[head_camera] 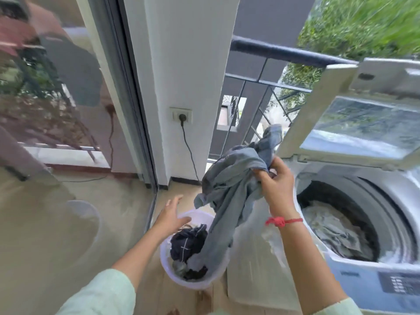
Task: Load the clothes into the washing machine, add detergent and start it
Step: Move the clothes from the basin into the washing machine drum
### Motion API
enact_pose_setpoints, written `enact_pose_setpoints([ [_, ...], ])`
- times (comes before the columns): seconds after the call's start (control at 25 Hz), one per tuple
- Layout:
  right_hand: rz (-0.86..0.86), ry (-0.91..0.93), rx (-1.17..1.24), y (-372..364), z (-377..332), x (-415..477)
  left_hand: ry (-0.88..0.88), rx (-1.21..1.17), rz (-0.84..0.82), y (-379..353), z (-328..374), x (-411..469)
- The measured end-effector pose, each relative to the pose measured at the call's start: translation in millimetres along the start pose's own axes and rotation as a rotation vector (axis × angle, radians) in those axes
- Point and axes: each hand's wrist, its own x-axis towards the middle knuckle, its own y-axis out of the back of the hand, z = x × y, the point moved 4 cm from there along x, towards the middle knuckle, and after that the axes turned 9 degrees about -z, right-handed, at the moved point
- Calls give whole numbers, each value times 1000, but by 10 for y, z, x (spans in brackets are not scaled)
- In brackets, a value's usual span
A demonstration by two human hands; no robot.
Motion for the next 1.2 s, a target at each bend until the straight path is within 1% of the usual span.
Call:
enact_pose_setpoints([
  [0.08,-30,109,89,215,-506,1,-67,-14,11,93,401,-20],
  [0.12,-31,152,124,339,-695,-12,-134,-38,27,133,651,-46],
  [0.24,19,283,255,746,-1141,-82,-470,-211,35,144,1451,-161],
  [0.28,35,322,297,873,-1238,-96,-503,-236,26,123,1662,-165],
  [0.36,68,373,338,1126,-1352,-87,-496,-253,12,55,1975,-59],
  [0.4,93,389,345,1265,-1363,-64,-507,-254,35,17,2100,18],
  [0.52,215,436,393,1860,-1360,-9,-532,-389,227,-94,2673,-91],
  [0.64,340,491,406,2650,-1262,60,-649,-458,404,-249,3404,-273],
  [0.68,361,497,383,2927,-1226,86,-686,-472,439,-338,3639,-298],
  [0.76,397,487,322,3492,-1100,158,-813,-436,488,-548,4131,-323],
  [0.84,399,397,211,4034,-856,268,-878,-347,469,-832,4532,-235],
  [0.88,360,302,112,4268,-683,350,-882,-300,456,-959,4683,-183],
  [0.92,267,164,4,4443,-500,431,-866,-249,451,-1068,4787,-126],
  [0.96,126,-13,-101,4586,-287,509,-854,-192,456,-1166,4859,-75],
  [1.04,-211,-368,-338,4703,75,551,-845,-106,441,-1345,4908,8],
  [1.08,-338,-491,-473,4730,208,539,-847,-73,400,-1435,4914,40],
  [1.12,-394,-553,-593,4734,293,545,-834,-14,340,-1519,4906,77],
  [1.16,-395,-559,-687,4730,357,587,-813,71,276,-1598,4900,107],
  [1.2,-363,-518,-749,4716,398,653,-785,173,209,-1665,4897,132],
])
